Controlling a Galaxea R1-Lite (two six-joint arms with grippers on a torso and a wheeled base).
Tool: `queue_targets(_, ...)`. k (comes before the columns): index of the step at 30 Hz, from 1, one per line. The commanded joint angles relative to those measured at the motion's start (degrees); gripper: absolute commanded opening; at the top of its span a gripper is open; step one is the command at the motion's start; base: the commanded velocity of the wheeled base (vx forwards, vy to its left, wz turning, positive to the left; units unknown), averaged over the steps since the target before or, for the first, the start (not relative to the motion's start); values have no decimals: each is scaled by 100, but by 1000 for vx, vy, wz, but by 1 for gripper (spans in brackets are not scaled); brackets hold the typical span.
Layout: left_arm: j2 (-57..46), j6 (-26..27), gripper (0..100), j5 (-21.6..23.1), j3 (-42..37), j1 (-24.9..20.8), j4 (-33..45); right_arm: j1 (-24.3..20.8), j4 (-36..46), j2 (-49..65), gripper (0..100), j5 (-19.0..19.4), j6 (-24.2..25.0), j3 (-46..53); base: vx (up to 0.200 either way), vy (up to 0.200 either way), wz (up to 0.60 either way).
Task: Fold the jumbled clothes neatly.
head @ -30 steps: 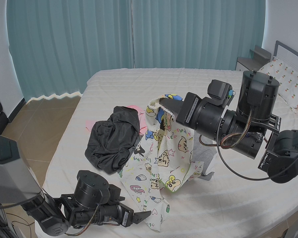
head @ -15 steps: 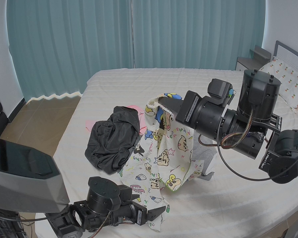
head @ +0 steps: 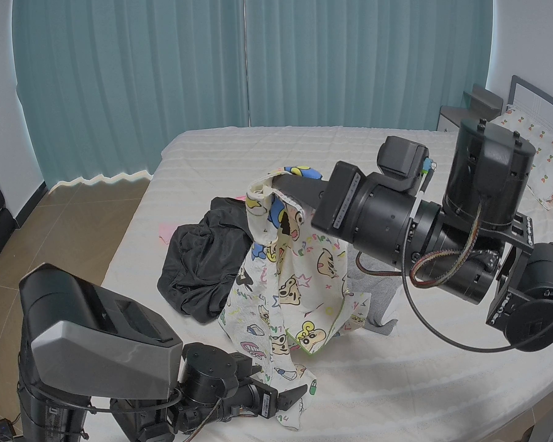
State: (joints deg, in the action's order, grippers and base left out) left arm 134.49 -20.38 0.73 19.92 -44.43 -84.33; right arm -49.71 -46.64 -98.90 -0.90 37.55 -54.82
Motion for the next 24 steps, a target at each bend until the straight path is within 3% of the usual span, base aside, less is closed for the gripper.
queue_targets(1, 324, -36, 100, -328, 346, 23, -22, -74, -3, 38, 0, -6, -2, 7, 0, 0, 0)
queue_targets(9, 500, -308, 100, -425, 557, -21, -136, -100, -12, 46, 0, -15, -2, 7, 0, 0, 0)
queue_targets(13, 623, -317, 100, -688, 601, 5, -136, -91, -12, 64, 0, -15, -2, 50, 0, 0, 0)
queue_targets(14, 640, -326, 0, -785, 601, 23, -145, -82, -12, 73, 0, -24, -2, 59, 0, 0, 0)
queue_targets(24, 385, -326, 0, -917, -76, 392, -567, 401, -3, 240, 0, -42, -2, 428, 0, 0, 0)
